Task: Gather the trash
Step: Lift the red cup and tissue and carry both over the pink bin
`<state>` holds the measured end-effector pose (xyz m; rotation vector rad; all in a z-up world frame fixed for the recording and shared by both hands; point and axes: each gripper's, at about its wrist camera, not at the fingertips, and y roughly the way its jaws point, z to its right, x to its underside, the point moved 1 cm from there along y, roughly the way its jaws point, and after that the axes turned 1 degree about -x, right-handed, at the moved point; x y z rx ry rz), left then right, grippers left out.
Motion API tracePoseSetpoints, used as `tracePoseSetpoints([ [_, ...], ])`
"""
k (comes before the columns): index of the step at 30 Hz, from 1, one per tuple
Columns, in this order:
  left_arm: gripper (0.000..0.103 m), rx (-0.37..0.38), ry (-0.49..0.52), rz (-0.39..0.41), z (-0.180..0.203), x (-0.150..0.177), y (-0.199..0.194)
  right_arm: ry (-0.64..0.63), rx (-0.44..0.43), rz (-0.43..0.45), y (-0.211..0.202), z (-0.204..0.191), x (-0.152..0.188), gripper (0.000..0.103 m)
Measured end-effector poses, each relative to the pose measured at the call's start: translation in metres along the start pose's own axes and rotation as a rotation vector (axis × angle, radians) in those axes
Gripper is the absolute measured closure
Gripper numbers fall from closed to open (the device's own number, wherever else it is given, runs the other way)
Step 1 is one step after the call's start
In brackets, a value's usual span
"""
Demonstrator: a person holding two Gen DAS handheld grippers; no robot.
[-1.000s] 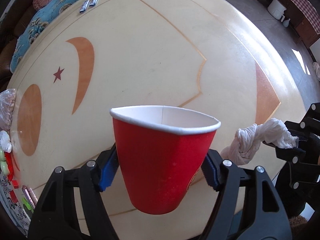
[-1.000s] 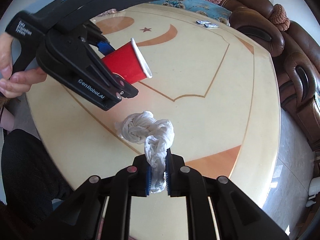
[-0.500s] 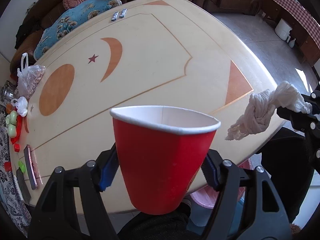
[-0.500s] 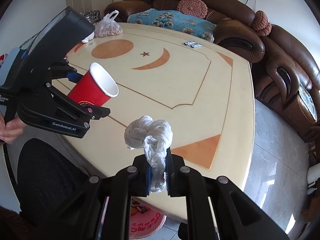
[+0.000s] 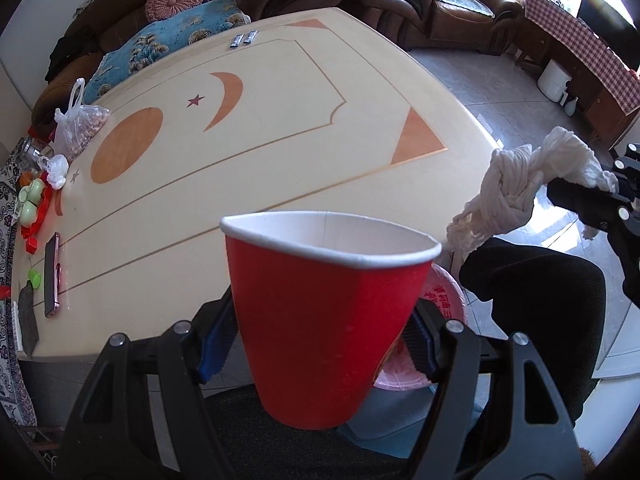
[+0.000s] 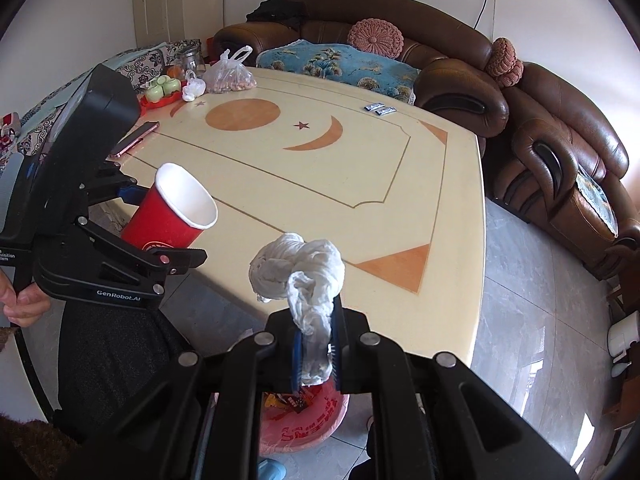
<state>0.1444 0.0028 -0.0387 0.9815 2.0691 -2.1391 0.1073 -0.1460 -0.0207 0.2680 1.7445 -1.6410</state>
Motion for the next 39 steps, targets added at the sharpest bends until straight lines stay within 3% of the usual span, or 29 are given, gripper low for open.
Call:
tracePoseSetpoints([
  [6,0.033,0.052,-0.024,0.018,0.017,0.03,-0.007,0.001,0.015,0.0,-0.012,-0.011,0.027,0.092],
  [16,0.033,0.11,-0.035,-0.027,0.039,0.07,0.021,0.01,0.008,-0.036,-0.006,-0.028,0.068,0.092],
  [21,0.033,0.098,-0.037,-0.044,0.046,0.082,0.036,0.024,-0.001,-0.062,0.004,-0.033,0.086,0.092],
  [31,0.033,0.091,-0.033,-0.1,0.065,0.104,0.085,0.079,-0.011,-0.141,0.049,-0.033,0.129,0.092],
  [39,0.033,0.095,-0.043,-0.189,0.079,0.118,0.142,0.124,-0.003,-0.208,0.094,-0.025,0.164,0.092],
])
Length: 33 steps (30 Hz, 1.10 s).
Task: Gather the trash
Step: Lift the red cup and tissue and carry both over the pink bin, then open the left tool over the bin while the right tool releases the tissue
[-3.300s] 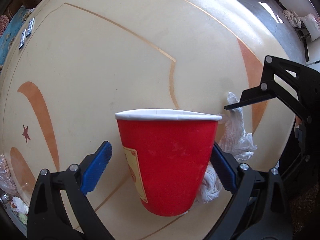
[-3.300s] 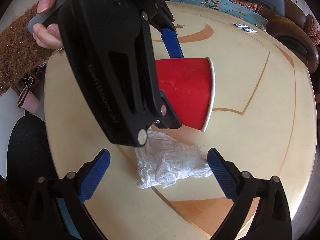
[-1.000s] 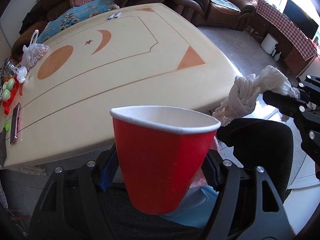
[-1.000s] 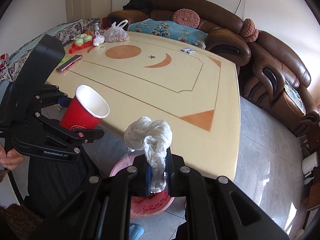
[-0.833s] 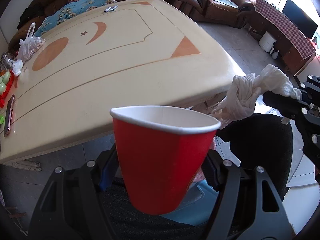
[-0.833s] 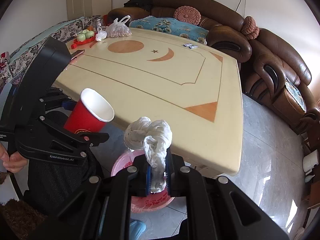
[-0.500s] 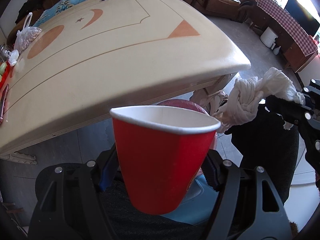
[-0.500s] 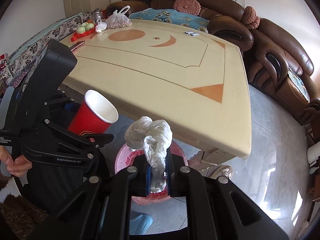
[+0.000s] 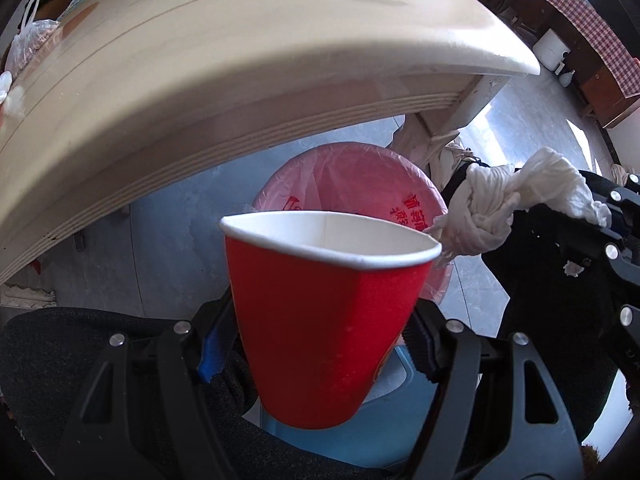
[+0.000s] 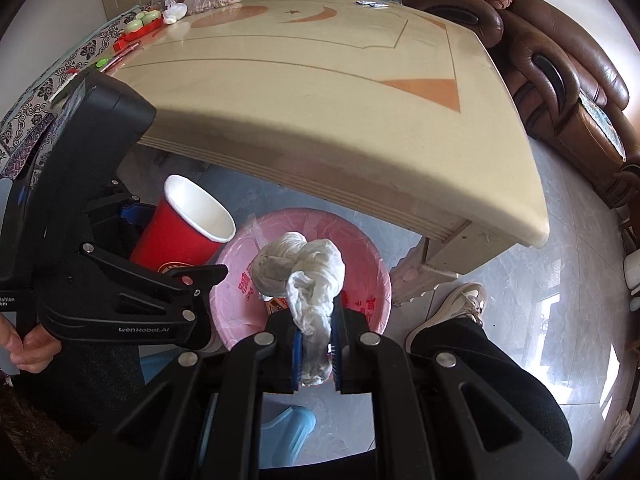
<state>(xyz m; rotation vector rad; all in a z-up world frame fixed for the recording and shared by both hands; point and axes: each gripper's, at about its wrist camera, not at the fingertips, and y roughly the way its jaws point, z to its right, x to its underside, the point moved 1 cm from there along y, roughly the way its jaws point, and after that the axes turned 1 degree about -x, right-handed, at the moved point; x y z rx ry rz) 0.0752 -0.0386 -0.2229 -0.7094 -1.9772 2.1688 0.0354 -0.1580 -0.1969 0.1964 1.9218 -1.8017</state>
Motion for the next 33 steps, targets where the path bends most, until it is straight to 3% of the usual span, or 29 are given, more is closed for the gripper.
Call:
tracePoseSetpoints([
  [14,0.033,0.025,-0.1,-0.178,-0.001,-0.005,0.098,0.115,0.014,-0.116,0.097,0.028,0.019,0.092],
  [19,0.033,0.045,-0.144,-0.244,0.001,-0.012,0.126,0.172,-0.021,-0.178,0.133,0.033,0.024,0.092],
  [33,0.033,0.057,-0.206,-0.309,-0.008,-0.015,0.172,0.217,-0.049,-0.26,0.175,0.038,0.026,0.091],
])
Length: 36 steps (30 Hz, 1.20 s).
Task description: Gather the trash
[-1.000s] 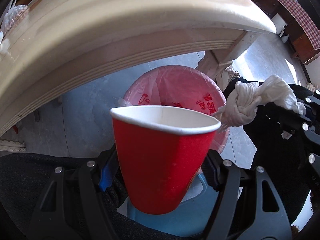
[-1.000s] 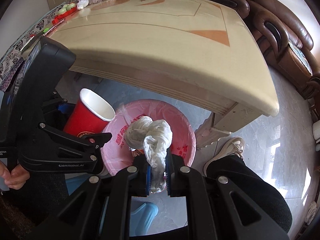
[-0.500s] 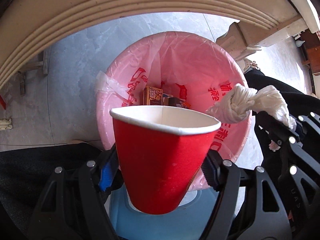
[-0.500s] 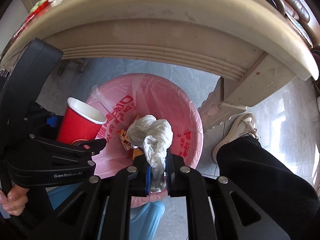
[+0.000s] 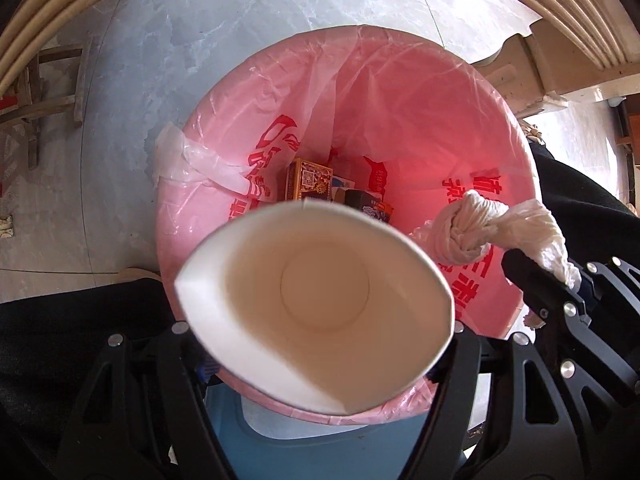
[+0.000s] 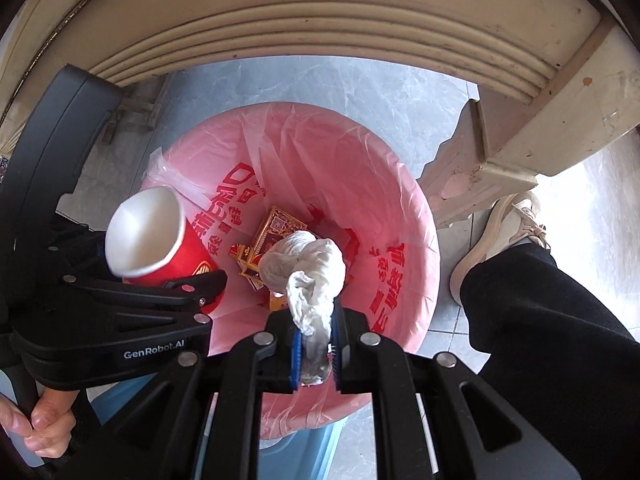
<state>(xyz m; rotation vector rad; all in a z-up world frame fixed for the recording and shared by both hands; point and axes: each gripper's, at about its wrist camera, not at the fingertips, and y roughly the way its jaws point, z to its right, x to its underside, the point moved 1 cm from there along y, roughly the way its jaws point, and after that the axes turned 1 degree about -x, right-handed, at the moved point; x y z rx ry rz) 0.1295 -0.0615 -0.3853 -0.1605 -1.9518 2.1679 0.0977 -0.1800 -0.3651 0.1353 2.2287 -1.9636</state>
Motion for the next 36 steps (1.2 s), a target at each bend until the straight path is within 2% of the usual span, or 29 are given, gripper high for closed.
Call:
tracePoseSetpoints([
  [4,0.033,-0.014,-0.009,0.001,-0.003,-0.002,0.001,-0.01,0.009,-0.01,0.003,-0.002,0.0,0.088],
  [5,0.031,-0.023,-0.007,0.001,-0.004,-0.003,0.002,-0.01,0.013,-0.01,0.003,-0.002,0.0,0.079],
  [6,0.026,-0.032,-0.004,0.0,-0.003,-0.002,0.002,-0.008,0.018,-0.006,0.002,-0.002,0.0,0.066],
  [7,0.026,-0.052,-0.004,0.004,-0.003,-0.002,0.001,-0.005,0.035,0.002,0.001,-0.001,0.0,0.06],
  [8,0.025,-0.077,-0.005,0.006,-0.004,-0.003,0.002,0.0,0.044,0.011,-0.001,0.0,0.0,0.047],
  [9,0.024,-0.098,-0.006,0.001,-0.005,-0.003,0.003,0.004,0.04,0.019,-0.002,0.001,-0.001,0.039],
  [14,0.023,-0.086,-0.024,-0.017,-0.009,-0.003,0.004,0.018,0.029,0.02,-0.003,0.004,-0.002,0.037],
  [31,0.023,-0.103,-0.032,0.07,-0.006,0.011,-0.026,0.062,0.021,0.045,-0.023,0.005,0.003,0.037],
  [33,0.023,-0.116,-0.03,0.093,-0.004,0.015,-0.033,0.069,0.012,0.062,-0.032,0.003,0.005,0.035],
  [36,0.023,-0.133,-0.024,0.136,-0.001,0.021,-0.047,0.07,0.022,0.111,-0.052,0.0,0.011,0.027],
])
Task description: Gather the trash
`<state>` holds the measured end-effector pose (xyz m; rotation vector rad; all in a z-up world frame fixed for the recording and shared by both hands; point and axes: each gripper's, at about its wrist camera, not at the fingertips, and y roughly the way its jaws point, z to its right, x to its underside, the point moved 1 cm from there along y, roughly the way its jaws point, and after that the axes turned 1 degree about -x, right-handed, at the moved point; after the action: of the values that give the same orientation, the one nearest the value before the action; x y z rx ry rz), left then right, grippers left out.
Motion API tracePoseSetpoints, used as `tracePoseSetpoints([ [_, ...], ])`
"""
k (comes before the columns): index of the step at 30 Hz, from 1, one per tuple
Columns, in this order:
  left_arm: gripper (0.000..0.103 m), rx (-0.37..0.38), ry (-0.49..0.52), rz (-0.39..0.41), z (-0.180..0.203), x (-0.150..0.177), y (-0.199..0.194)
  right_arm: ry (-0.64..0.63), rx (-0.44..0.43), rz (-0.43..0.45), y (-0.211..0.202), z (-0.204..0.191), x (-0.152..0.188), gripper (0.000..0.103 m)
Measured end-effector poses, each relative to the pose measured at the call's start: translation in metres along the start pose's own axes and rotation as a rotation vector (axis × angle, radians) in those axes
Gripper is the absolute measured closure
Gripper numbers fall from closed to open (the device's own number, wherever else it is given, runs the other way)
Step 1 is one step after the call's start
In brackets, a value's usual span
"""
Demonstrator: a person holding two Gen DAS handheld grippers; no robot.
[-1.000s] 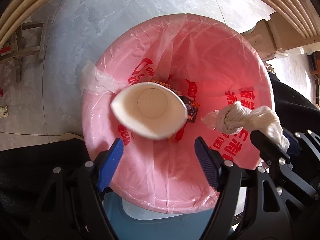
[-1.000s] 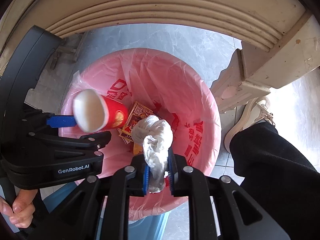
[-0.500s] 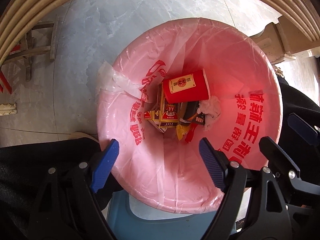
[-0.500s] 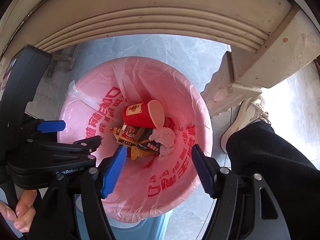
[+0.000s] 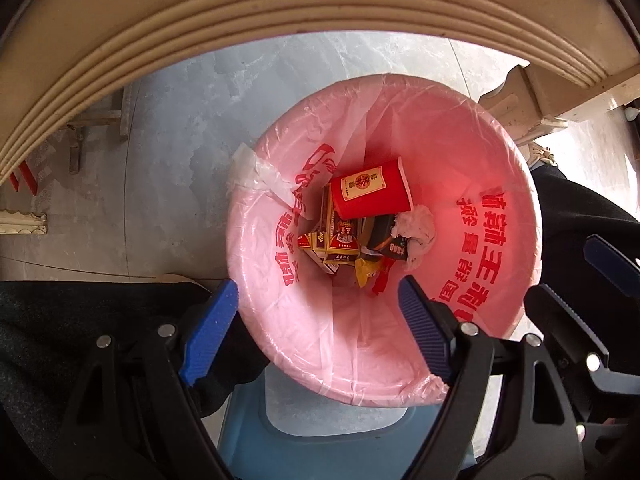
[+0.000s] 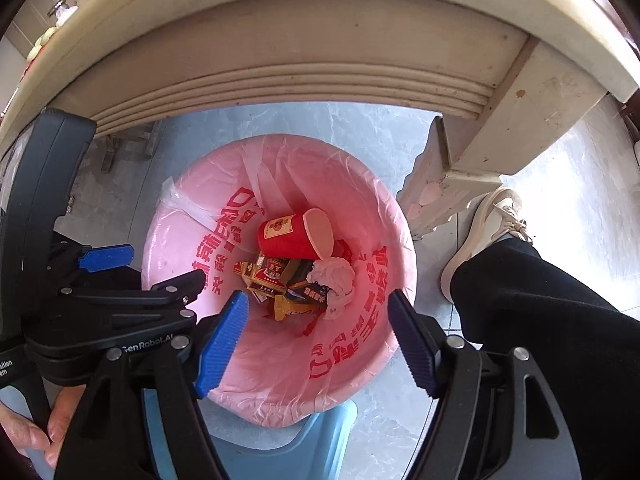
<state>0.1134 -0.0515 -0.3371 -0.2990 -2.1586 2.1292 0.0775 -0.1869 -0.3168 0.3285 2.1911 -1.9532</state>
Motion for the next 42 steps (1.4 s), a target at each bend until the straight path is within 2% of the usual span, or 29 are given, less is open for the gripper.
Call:
tracePoseSetpoints([
  [4,0.023,0.015,-0.005,0.072,0.001,0.007,-0.031,0.006,0.013,0.086,-0.035,-0.002,0.005,0.025],
  [9,0.023,-0.002,-0.001,0.198,0.007,0.019,-0.08,-0.019,0.075,0.22,-0.087,-0.007,0.014,0.022],
  [12,0.023,0.0,-0.011,0.267,0.007,0.027,-0.11,-0.025,0.108,0.303,-0.12,-0.009,0.019,0.015],
  [16,0.022,-0.009,-0.028,0.361,0.007,0.038,-0.151,-0.024,0.104,0.398,-0.159,-0.012,0.025,0.012],
  [20,0.021,-0.027,-0.043,0.459,0.007,0.05,-0.194,-0.017,0.136,0.501,-0.201,-0.015,0.03,0.007],
  [23,0.015,-0.032,-0.048,0.537,0.008,0.058,-0.228,0.0,0.13,0.588,-0.235,-0.016,0.034,0.007],
  [29,0.011,-0.032,-0.06,0.701,0.015,0.079,-0.293,0.034,0.182,0.748,-0.3,-0.021,0.043,0.007],
  [31,0.01,-0.021,-0.07,0.755,0.011,0.087,-0.313,0.036,0.193,0.788,-0.317,-0.024,0.049,0.007],
  [35,0.006,-0.084,-0.078,0.85,0.013,0.1,-0.349,0.044,0.212,0.851,-0.347,-0.03,0.059,0.007],
  [42,0.006,-0.028,-0.098,0.909,0.009,0.12,-0.382,0.056,0.221,0.913,-0.388,-0.04,0.08,0.007],
])
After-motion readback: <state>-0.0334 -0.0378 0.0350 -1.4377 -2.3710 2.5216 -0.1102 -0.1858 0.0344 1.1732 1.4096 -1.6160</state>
